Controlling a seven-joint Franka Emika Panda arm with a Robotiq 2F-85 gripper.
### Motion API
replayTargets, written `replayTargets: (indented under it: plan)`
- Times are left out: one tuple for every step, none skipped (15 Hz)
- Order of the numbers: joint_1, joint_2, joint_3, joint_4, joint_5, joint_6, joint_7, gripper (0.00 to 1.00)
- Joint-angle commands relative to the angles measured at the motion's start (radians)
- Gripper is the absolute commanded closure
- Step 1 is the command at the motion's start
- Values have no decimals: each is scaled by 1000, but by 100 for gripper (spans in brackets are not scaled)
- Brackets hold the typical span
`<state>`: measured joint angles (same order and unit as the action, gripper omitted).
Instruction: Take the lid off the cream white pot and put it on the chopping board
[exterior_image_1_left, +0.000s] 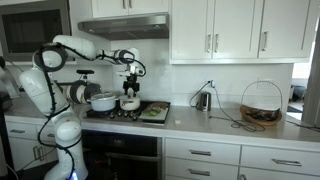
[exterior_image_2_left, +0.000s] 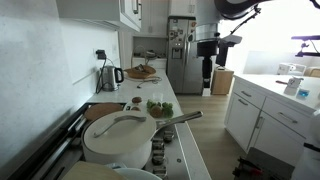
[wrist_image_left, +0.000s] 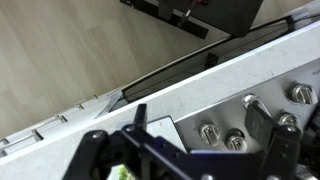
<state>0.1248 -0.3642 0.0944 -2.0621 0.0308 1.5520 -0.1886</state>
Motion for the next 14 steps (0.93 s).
replayTargets:
  plan:
    - [41,116,41,140,-86,-58,-90,0]
    - [52,146,50,170,-108,-56,-123,0]
    - [61,178,57,201,-128,-54,-158,0]
    - [70,209,64,233,-145,-52,-198,0]
    - [78,243,72,268,-163,-52,-235,0]
    - [86,271,78,295,-180,-50,-276,0]
    - [92,303,85,327,-196,-49,-318,0]
    - [97,331,92,355,-210,-47,-360,0]
    - [101,360,99,385,-219,-45,-405,0]
    - [107,388,105,414,-225,-38,-452,0]
    - [110,416,114,446,-229,-35,-497,0]
    - [112,440,122,473,-233,-33,-533,0]
    - [116,465,130,499,-231,-27,-561,0]
    - [119,488,137,528,-227,-27,-588,0]
